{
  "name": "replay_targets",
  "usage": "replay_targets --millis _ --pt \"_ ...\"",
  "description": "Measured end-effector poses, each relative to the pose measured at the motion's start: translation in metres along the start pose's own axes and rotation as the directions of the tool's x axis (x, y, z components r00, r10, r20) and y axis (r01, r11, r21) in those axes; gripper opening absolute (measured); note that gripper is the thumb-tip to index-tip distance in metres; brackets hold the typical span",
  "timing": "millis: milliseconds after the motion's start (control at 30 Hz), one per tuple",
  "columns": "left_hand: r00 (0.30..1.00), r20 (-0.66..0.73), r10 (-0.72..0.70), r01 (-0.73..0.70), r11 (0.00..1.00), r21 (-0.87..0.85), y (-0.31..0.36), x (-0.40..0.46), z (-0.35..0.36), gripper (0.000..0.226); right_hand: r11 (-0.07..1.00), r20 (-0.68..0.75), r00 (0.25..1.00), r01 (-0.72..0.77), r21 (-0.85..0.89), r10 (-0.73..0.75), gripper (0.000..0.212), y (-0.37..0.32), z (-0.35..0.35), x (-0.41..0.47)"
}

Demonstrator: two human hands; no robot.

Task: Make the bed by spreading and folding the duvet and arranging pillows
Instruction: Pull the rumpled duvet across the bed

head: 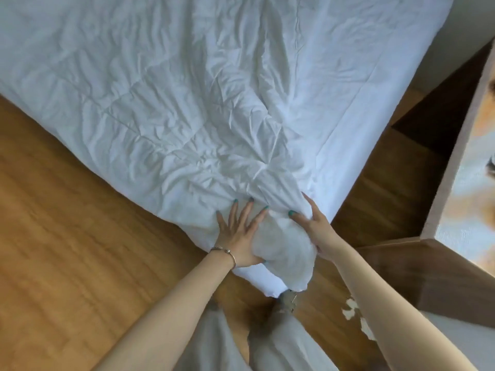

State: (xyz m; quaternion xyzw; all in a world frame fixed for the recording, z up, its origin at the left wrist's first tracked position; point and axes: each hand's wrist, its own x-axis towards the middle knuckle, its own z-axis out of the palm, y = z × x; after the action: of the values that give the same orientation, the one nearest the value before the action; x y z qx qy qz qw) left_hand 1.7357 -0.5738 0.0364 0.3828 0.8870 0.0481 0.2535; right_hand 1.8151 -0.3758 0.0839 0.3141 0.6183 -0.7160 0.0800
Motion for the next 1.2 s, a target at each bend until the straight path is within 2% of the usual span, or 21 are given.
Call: replay_targets --millis 33,100,200,267,300,400,467,533,600,667,767,933,1033,1100,1200 --pt "0.999 -0.028 0.015 -0.014 0.999 0.039 0.012 0.003 0.001 0.123 0.999 0.055 0.998 -0.022 -0.045 0.024 0.056 0.007 -0.01 -0.006" --pt "0.998 -0.056 0.002 0.001 0.999 0.053 0.031 0.007 0.005 0.113 0.965 0.173 0.984 0.013 -0.261 0.034 0.067 0.024 -0.02 -0.012" --pt "0.987 -0.026 -0.156 0.152 0.982 -0.114 0.046 -0.007 0.011 0.088 0.87 0.226 0.972 0.056 -0.49 0.064 0.074 0.035 -0.021 -0.009" --pt "0.965 0.04 -0.261 0.263 0.942 -0.21 0.053 -0.024 0.017 0.073 0.799 0.239 0.966 0.067 -0.598 0.099 0.069 0.042 -0.016 -0.005" --pt "0.955 0.091 -0.281 0.294 0.929 -0.225 0.056 -0.033 0.021 0.066 0.73 0.263 0.954 0.077 -0.679 0.144 0.065 0.051 -0.012 -0.005" --pt "0.917 0.298 -0.264 0.302 0.949 -0.09 0.067 -0.047 0.032 0.052 0.501 0.354 0.875 0.155 -0.851 0.331 0.058 0.089 0.001 -0.015" --pt "0.888 0.391 -0.242 0.251 0.968 0.027 0.069 -0.045 0.042 0.066 0.489 0.328 0.85 0.098 -0.867 0.412 0.059 0.101 -0.001 -0.017" --pt "0.861 0.443 -0.25 0.272 0.962 0.014 0.068 -0.036 0.039 0.079 0.531 0.274 0.859 0.003 -0.847 0.433 0.062 0.096 -0.009 -0.004" --pt "0.836 0.481 -0.266 0.394 0.9 -0.187 0.063 -0.023 0.032 0.076 0.529 0.229 0.885 -0.023 -0.848 0.406 0.065 0.083 -0.02 0.011" --pt "0.844 0.469 -0.26 0.462 0.797 -0.39 0.064 -0.006 0.026 0.068 0.497 0.177 0.907 -0.041 -0.867 0.383 0.063 0.067 -0.033 0.027" --pt "0.865 0.421 -0.275 0.471 0.733 -0.49 0.072 0.016 0.021 0.059 0.461 0.105 0.934 -0.069 -0.884 0.341 0.057 0.042 -0.049 0.051" --pt "0.84 0.481 -0.251 0.511 0.666 -0.544 0.093 0.043 0.02 0.057 0.302 0.098 0.949 0.003 -0.953 0.299 0.061 0.001 -0.067 0.085" --pt "0.836 0.483 -0.261 0.527 0.629 -0.571 0.101 0.066 0.012 0.057 0.267 0.121 0.955 0.047 -0.963 0.27 0.061 -0.025 -0.082 0.118" --pt "0.825 0.483 -0.294 0.552 0.609 -0.57 0.103 0.086 0.0 0.057 0.224 0.162 0.958 0.109 -0.969 0.237 0.056 -0.042 -0.093 0.146" --pt "0.795 0.489 -0.359 0.599 0.59 -0.541 0.107 0.119 -0.027 0.046 0.098 0.264 0.936 0.248 -0.964 0.233 0.043 -0.064 -0.112 0.188"
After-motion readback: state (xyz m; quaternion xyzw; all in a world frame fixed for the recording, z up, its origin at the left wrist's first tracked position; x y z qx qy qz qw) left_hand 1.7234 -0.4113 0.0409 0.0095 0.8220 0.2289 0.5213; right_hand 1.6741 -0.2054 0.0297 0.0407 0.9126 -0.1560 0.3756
